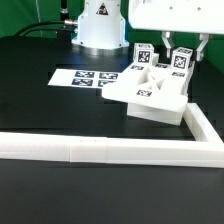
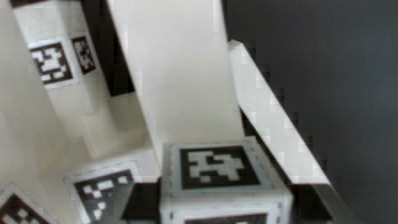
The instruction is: Assemble chair
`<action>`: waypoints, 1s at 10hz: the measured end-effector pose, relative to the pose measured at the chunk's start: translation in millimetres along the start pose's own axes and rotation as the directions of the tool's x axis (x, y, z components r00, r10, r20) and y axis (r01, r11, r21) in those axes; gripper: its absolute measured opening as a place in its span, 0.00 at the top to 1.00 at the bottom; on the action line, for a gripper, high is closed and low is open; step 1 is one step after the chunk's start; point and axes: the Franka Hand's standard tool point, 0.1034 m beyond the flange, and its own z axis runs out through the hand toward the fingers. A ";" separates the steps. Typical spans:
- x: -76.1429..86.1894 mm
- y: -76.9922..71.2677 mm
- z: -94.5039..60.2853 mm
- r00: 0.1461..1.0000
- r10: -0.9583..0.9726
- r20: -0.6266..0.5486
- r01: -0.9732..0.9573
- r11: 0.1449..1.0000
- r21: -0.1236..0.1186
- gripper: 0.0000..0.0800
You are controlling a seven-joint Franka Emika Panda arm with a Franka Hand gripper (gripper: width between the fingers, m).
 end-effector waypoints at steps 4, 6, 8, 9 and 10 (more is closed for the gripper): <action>-0.1 -0.8 -0.3 0.969 0.246 0.006 -0.246 0.969 0.007 0.64; -0.1 -1.3 -0.4 0.918 0.397 0.012 -0.398 0.918 0.011 0.64; 0.0 -1.6 -0.5 0.857 0.515 0.018 -0.515 0.857 0.012 0.64; -0.3 -2.0 -0.5 0.810 0.585 0.023 -0.586 0.810 0.012 0.64; -0.4 -2.1 -0.5 0.790 0.612 0.025 -0.613 0.790 0.012 0.64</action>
Offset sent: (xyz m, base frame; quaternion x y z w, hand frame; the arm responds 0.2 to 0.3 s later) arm 0.0005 -0.0007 -0.0003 0.0027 -0.0005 0.1270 0.9919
